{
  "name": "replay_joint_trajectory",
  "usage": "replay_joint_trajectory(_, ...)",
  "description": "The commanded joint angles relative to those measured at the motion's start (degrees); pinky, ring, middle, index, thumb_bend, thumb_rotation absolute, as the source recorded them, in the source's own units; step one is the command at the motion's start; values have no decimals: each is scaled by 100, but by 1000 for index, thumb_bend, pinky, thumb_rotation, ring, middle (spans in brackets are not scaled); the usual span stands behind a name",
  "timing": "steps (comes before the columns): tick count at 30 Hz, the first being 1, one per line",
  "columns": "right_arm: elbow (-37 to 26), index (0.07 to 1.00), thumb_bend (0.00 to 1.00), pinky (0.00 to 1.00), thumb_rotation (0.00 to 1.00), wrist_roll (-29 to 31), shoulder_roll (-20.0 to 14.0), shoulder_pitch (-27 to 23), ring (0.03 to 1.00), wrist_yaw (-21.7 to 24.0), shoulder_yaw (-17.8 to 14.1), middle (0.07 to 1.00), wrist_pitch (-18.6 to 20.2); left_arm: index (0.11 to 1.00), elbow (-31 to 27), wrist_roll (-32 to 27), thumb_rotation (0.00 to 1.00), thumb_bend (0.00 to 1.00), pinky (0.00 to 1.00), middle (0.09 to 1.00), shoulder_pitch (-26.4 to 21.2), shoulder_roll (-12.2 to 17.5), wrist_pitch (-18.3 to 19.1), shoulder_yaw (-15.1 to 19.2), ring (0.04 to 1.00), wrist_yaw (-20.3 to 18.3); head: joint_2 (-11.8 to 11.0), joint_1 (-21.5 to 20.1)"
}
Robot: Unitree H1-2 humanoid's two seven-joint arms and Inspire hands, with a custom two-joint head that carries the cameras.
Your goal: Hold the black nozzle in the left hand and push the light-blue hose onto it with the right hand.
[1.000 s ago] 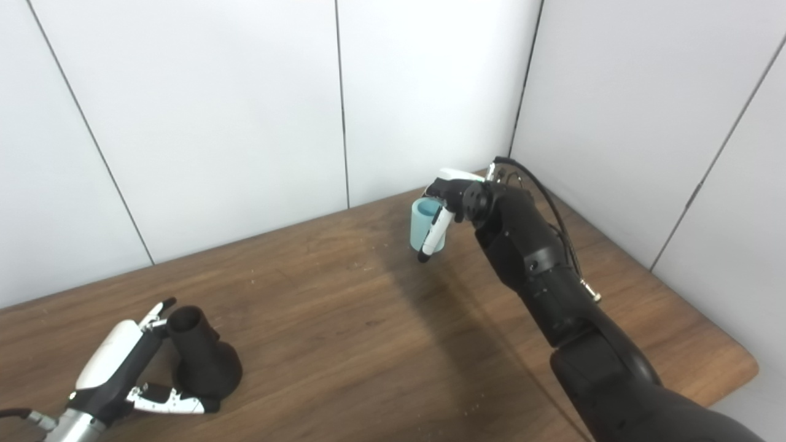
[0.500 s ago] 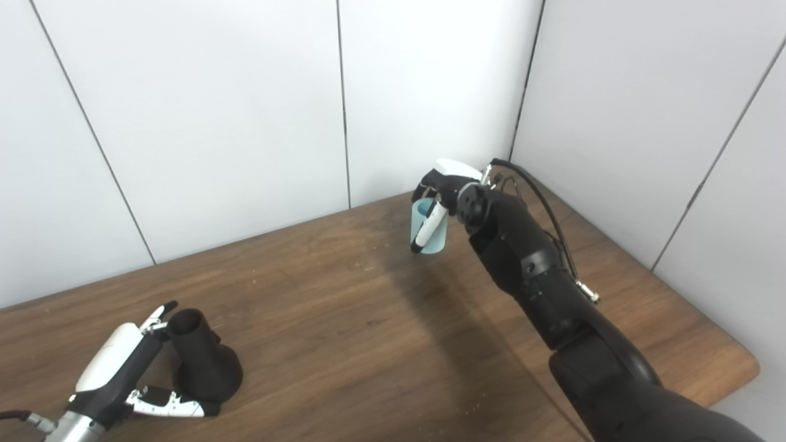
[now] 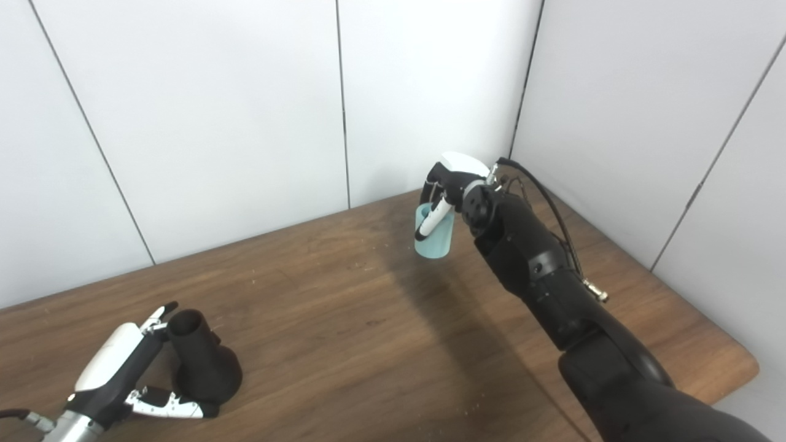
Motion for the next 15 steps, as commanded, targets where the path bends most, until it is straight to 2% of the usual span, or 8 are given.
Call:
replay_joint_trajectory(1, -193, 472, 530, 427, 0, 13, -231, -183, 484, -145, -10, 498, -33, 488, 146, 368, 0, 527, 1000, 472, 245, 252, 242, -134, 587, -428, 1, -6)
replay_joint_trajectory(15, -482, 470, 520, 432, 0, 152, -330, 33, 478, -28, 13, 488, 17, 488, 129, 373, 0, 527, 1000, 472, 277, 248, 236, -148, 585, -418, 49, 32)
